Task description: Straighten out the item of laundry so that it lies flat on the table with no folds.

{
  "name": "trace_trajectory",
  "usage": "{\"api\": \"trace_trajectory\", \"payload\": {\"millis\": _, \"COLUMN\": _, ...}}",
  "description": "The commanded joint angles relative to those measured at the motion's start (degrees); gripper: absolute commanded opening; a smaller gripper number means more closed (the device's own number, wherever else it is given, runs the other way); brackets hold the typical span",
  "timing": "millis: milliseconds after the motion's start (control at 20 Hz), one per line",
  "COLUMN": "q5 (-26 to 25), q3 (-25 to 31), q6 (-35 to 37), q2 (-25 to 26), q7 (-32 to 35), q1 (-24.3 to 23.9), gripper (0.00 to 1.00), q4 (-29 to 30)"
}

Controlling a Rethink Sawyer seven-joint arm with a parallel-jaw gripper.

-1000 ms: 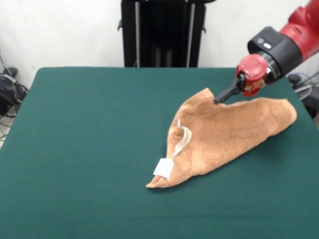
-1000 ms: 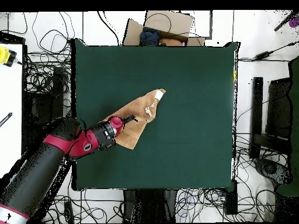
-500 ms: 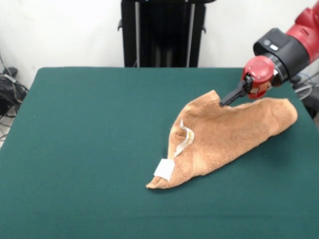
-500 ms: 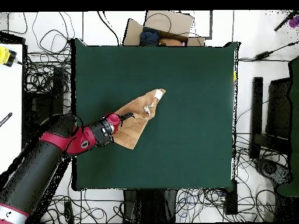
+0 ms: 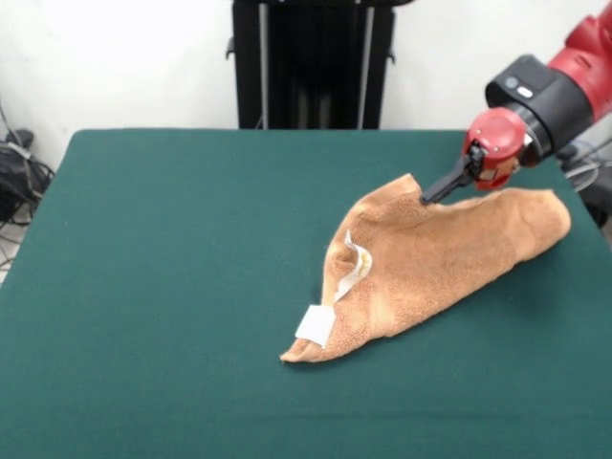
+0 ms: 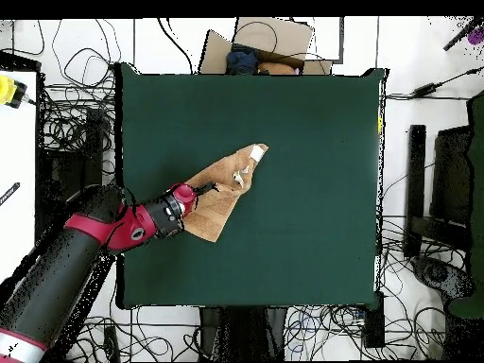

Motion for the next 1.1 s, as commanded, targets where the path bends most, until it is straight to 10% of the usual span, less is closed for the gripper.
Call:
{"api": "trace_trajectory", "payload": {"millis": 50, "q5": 0.58, "q3": 9.27, "q6": 2.47, "q2": 3.61, "q7": 3.30, "q1": -0.51, "gripper": 0.00, "q4": -3.82}}
{"api": "trace_trajectory", "payload": {"millis": 1100, "q5": 2.34, "q3": 9.87, "q6": 5.18, "q2": 3.79, "q7": 2.54, "q1": -1.90, "gripper": 0.00, "q4": -6.95}}
